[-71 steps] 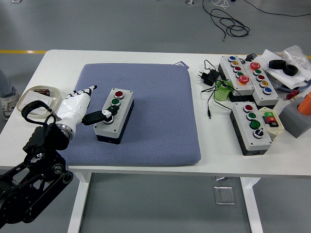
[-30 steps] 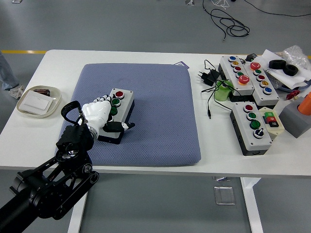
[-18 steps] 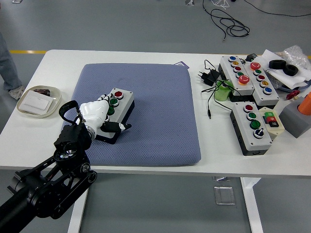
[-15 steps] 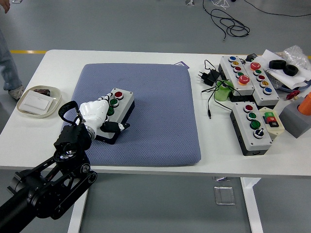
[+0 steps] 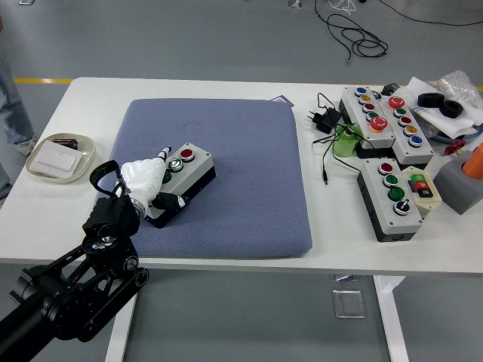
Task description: Pick up the button,place it on the desk,press the button,press the button
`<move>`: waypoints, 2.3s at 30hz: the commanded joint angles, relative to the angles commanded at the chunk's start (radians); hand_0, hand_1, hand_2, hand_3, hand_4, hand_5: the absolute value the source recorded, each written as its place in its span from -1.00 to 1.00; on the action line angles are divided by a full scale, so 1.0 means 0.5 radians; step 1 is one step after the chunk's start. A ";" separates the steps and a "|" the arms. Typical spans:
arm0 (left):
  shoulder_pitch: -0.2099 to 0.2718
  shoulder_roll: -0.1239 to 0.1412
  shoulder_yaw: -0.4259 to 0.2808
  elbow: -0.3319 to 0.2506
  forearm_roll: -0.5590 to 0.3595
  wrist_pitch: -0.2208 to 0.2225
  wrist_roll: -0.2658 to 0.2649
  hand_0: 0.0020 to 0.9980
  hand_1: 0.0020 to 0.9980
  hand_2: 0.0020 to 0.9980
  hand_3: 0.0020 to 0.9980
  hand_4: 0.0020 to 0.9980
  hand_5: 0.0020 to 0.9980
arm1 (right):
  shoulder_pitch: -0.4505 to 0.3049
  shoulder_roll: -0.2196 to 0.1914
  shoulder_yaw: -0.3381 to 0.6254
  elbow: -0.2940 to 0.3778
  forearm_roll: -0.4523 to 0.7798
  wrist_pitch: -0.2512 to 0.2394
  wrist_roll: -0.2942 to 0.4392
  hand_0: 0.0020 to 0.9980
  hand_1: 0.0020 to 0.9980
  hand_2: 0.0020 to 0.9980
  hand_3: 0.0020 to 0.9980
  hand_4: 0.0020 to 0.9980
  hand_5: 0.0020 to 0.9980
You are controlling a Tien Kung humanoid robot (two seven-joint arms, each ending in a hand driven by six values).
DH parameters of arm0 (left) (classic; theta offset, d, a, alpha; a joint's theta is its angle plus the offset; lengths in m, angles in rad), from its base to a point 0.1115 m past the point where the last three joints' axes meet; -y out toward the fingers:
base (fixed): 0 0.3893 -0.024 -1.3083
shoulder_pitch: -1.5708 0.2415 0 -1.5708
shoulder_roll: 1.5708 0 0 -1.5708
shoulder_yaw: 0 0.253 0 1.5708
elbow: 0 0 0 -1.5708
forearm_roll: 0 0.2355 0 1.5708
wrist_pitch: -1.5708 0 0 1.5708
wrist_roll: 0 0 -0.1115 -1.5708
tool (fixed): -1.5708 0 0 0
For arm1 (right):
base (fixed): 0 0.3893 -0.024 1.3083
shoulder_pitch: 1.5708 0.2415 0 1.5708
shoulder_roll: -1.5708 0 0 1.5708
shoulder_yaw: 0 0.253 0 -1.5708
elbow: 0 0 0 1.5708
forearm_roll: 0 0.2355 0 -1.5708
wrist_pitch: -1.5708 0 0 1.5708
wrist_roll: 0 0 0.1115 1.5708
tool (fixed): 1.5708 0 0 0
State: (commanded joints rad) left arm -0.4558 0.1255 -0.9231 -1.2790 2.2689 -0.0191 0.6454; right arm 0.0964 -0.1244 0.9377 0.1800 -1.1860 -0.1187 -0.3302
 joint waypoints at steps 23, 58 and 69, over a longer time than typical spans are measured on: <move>-0.155 0.178 0.039 -0.037 0.000 -0.214 -0.399 -0.41 -0.57 -0.61 -0.18 -0.06 -1.00 | 0.008 0.002 0.004 0.000 -0.005 0.002 -0.001 0.26 -0.01 0.24 0.13 -0.39 -0.56; -0.513 0.346 0.305 0.472 0.000 0.157 -1.828 -0.16 -0.29 -0.31 -0.15 0.00 -1.00 | 0.015 0.014 0.007 0.000 -0.039 0.012 -0.013 0.26 -0.01 0.24 0.13 -0.40 -0.55; -0.498 0.342 0.307 0.494 0.000 0.106 -1.823 0.24 0.27 0.33 0.41 0.44 -0.78 | 0.014 0.015 0.014 0.000 -0.048 0.015 -0.012 0.26 -0.01 0.24 0.13 -0.40 -0.55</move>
State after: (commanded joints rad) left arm -0.7049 0.2965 -0.7696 -1.0319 2.2689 0.0338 -0.2663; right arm 0.1035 -0.1168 0.9445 0.1800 -1.2101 -0.1110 -0.3362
